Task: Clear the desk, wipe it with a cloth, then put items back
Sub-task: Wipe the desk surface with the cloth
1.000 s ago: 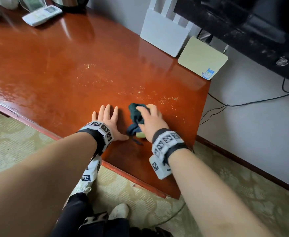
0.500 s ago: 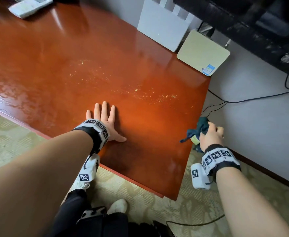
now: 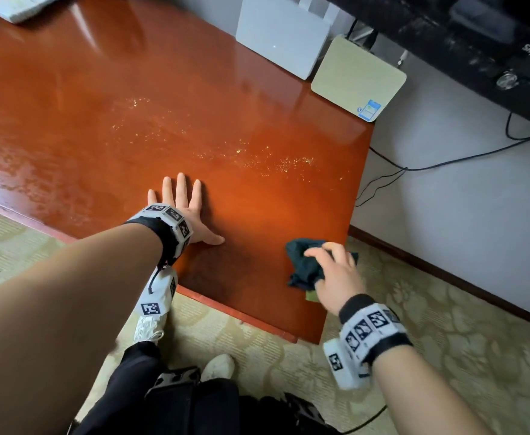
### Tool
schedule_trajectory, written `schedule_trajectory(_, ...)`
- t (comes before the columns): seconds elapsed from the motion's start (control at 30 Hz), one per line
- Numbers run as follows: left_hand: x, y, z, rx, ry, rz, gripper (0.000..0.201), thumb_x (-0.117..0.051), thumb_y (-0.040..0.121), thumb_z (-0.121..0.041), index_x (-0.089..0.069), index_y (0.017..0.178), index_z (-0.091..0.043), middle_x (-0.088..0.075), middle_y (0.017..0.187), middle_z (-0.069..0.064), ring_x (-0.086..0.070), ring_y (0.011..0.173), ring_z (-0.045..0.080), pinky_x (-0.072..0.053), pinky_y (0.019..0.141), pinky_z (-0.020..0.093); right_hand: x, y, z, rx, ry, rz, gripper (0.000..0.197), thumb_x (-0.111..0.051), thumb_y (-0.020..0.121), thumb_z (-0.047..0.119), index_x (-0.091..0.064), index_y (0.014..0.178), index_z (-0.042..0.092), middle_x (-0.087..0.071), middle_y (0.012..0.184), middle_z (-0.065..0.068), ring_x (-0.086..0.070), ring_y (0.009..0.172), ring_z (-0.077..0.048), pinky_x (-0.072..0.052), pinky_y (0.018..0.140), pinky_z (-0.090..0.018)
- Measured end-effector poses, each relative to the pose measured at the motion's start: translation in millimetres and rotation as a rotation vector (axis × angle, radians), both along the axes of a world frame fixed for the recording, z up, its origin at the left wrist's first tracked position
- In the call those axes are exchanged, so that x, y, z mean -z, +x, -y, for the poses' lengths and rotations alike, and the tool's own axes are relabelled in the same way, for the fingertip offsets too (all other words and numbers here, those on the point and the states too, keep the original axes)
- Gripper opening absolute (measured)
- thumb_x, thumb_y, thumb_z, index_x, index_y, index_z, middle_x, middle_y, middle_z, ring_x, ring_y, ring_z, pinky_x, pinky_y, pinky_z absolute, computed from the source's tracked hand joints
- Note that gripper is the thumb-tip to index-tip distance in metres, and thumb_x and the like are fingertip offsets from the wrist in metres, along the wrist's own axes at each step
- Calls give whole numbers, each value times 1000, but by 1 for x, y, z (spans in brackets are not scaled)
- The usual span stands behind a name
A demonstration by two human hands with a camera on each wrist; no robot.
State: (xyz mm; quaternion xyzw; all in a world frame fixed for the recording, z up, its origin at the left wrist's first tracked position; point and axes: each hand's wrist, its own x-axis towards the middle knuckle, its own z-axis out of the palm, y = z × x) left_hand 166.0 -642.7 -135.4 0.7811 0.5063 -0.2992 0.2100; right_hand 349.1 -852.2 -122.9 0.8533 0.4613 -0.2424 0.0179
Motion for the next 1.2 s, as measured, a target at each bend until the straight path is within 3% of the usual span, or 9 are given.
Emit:
schedule_trajectory(0.1,-1,-1,2,3,16,15,126,-56,67,-78,24,147,-22,32,153,6,25,143,30,7,116,52,-11,23,26,177,-30,29,51,-49,85,2,-45,128,28,-33,139,-2,-42,118,-28,-44,92,-35)
schedule_trajectory(0.23,1,-3,5,0,48,55,124,-57,67,-77,21,148,-23,29,154,5,24,143,29,7,116,51,-25,17,24,311,261,48,46,-56,85,4,-48,127,20,-37,133,-7,-53,107,-30,-45,83,-33)
schedule_trajectory(0.37,2,-6,5,5,63,77,123,-56,68,-77,19,148,-22,28,155,6,23,144,28,7,117,51,-20,-37,-4,17,300,-60,48,-56,85,7,-47,129,24,-35,135,-1,-45,120,-24,-44,96,-34)
schedule_trajectory(0.53,5,-10,7,17,74,107,121,-54,69,-78,19,148,-23,27,155,5,23,144,28,8,117,50,-2,-62,17,-136,83,-13,49,-49,86,6,-44,128,31,-29,142,7,-35,128,-19,-47,88,-33)
schedule_trajectory(0.63,5,-11,8,24,81,111,120,-53,69,-78,18,148,-24,27,155,5,23,144,27,8,118,50,-6,-37,47,38,7,27,43,-50,87,7,-45,125,27,-30,140,6,-51,112,-21,-40,72,-26)
schedule_trajectory(0.83,4,-11,7,41,87,107,119,-52,69,-79,18,149,-23,27,155,6,22,144,28,7,117,51,-32,1,54,519,320,-155,37,-53,89,0,-45,125,5,-48,123,-10,-50,110,-24,-34,84,-22)
schedule_trajectory(1.03,6,-13,5,61,94,108,119,-49,69,-80,18,149,-23,27,155,7,22,144,29,6,118,51,-44,-14,-7,865,716,-825,48,-51,91,-4,-37,136,4,-55,126,-14,-55,113,-27,-41,103,-42)
schedule_trajectory(1.1,7,-14,4,69,93,106,119,-49,69,-81,18,149,-23,26,155,7,22,144,29,6,117,51,-37,-18,-16,794,598,-740,50,-51,90,-6,-36,137,4,-53,126,-12,-53,117,-25,-40,102,-35)
schedule_trajectory(1.2,7,-14,4,71,95,105,119,-49,69,-81,17,149,-23,27,155,7,22,144,29,7,117,51,-29,-21,-8,561,288,-170,54,-48,88,-5,-38,138,11,-37,142,-11,-41,128,-26,-34,99,-26)
